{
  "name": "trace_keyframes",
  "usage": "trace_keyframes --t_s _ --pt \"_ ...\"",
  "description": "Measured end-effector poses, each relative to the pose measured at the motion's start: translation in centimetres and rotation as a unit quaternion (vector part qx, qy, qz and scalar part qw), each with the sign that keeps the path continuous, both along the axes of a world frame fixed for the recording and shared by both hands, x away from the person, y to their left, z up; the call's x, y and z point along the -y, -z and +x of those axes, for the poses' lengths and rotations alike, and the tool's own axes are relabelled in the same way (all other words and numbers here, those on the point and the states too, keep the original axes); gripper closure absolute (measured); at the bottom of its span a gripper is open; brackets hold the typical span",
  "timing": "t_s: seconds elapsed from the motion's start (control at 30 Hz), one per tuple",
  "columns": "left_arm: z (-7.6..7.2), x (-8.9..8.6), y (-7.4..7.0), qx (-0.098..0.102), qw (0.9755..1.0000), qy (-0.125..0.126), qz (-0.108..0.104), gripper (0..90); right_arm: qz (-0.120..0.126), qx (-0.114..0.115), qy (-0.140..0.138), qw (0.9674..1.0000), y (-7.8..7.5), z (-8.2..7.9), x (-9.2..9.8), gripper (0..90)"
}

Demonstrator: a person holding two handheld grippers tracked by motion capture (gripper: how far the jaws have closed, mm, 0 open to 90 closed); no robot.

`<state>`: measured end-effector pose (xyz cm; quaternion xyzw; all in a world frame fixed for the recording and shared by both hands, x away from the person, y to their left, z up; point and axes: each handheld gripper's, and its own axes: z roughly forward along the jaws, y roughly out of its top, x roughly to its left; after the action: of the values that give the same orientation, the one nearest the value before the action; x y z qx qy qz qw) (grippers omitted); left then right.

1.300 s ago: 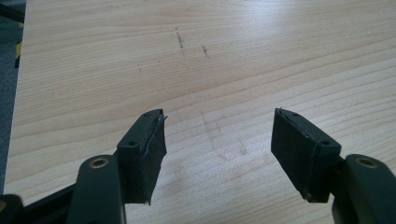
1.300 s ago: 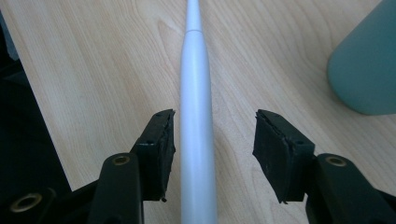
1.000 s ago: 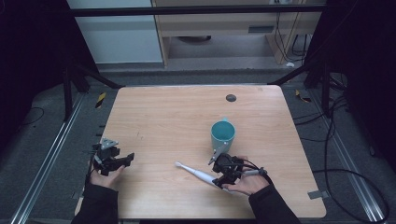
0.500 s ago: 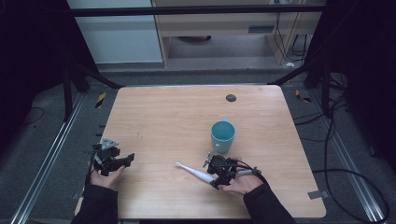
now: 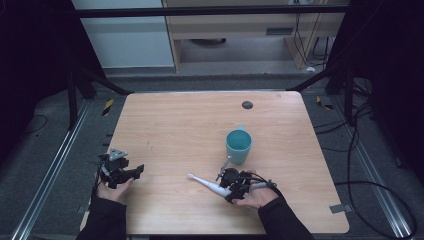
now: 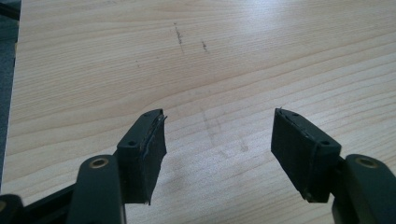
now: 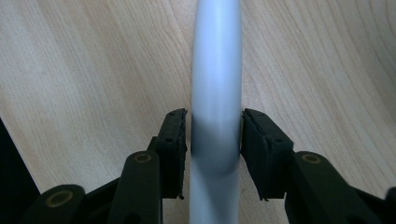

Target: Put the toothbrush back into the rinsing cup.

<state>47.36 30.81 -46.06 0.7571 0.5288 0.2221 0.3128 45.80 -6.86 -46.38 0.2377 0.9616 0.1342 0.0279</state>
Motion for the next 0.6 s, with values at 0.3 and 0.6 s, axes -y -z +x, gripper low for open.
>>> trace_keyframes --t_s 0.3,0.6 --pt "-0.01 -0.04 -0.01 0.000 1.0000 0.000 0.000 34.8 -0.014 -0.006 0.007 0.9999 0.36 0.08 -0.27 65.2" --pt "0.03 -0.06 0.02 -0.001 1.0000 -0.001 0.001 34.8 -0.013 -0.004 0.018 0.9997 0.31 0.03 -0.40 66.1"
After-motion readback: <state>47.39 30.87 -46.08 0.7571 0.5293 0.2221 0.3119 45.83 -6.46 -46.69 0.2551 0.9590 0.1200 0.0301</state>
